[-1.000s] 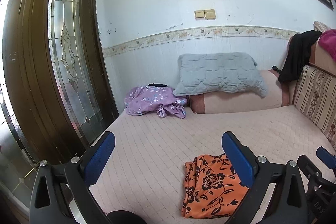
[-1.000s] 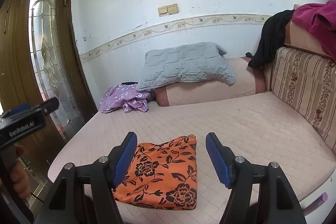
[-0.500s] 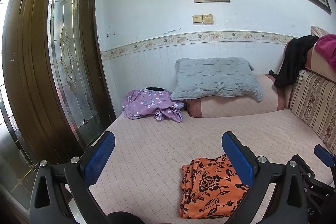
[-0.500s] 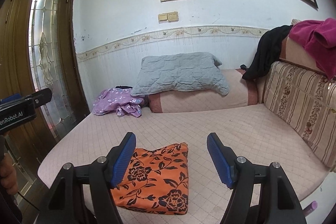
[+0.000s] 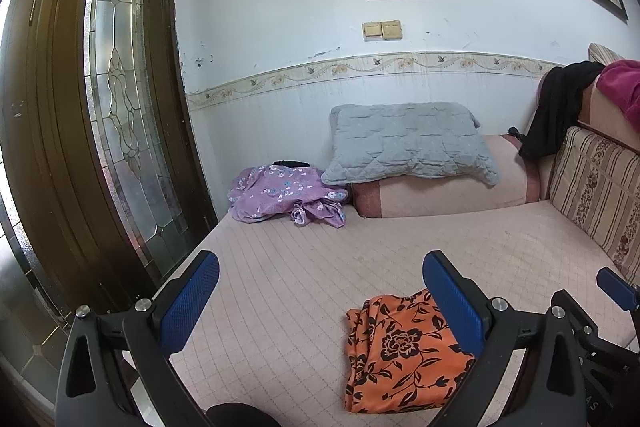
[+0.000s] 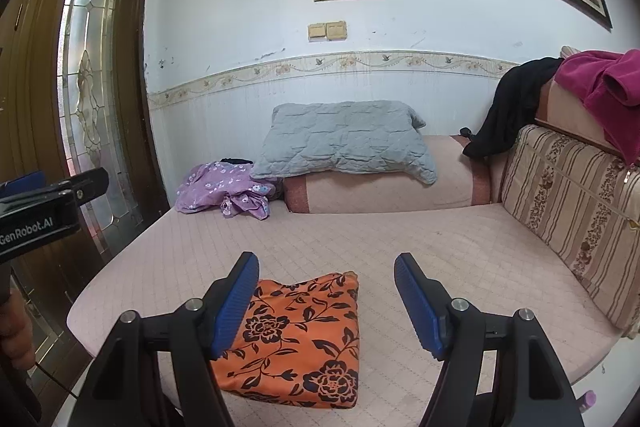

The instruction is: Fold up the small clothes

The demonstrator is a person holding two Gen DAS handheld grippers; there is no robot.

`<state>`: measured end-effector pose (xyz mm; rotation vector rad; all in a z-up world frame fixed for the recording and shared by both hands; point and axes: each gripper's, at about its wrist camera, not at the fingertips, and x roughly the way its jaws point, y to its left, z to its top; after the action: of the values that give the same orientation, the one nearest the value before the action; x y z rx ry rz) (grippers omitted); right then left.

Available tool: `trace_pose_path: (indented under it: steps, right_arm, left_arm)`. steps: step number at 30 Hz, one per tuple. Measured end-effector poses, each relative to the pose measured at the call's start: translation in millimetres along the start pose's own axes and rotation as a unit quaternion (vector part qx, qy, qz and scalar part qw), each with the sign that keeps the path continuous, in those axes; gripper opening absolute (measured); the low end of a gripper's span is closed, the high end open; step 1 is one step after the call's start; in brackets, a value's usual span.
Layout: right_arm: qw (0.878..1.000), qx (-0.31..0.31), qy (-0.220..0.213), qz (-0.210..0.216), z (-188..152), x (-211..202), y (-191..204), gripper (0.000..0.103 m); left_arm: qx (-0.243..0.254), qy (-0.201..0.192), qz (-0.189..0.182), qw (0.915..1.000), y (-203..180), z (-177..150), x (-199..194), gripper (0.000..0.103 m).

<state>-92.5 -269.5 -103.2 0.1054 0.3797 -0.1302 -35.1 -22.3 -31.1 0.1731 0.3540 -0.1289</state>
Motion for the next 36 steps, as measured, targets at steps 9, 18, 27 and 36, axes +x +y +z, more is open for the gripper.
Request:
trace_pose_path:
  steps: [9,18,27,36]
  right_arm:
    - [1.0,-0.009,0.007,-0.003,-0.5,6.2,6.8,0.074]
    - [1.0,-0.014,0.006,-0.003,0.7,6.2,12.2,0.074]
    - [1.0,-0.011,0.013,-0.004,2.0,16.7,13.1,0.074]
    - [1.0,-0.014,0.023,0.0,4.0,40.8,18.6,0.074]
  left_arm:
    - [-0.005,0.005,-0.003,1.0,7.4,-0.8,4.5,0.102]
    - [-0.01,0.008,-0.004,0.9999,11.7,-1.5,8.0,0.102]
    - [-0.008,0.014,-0.006,0.9999,11.1,-1.4,18.7,0.102]
    - [-0.01,0.03,-0.001,0.9995,9.9,-2.1,42.4,0.102]
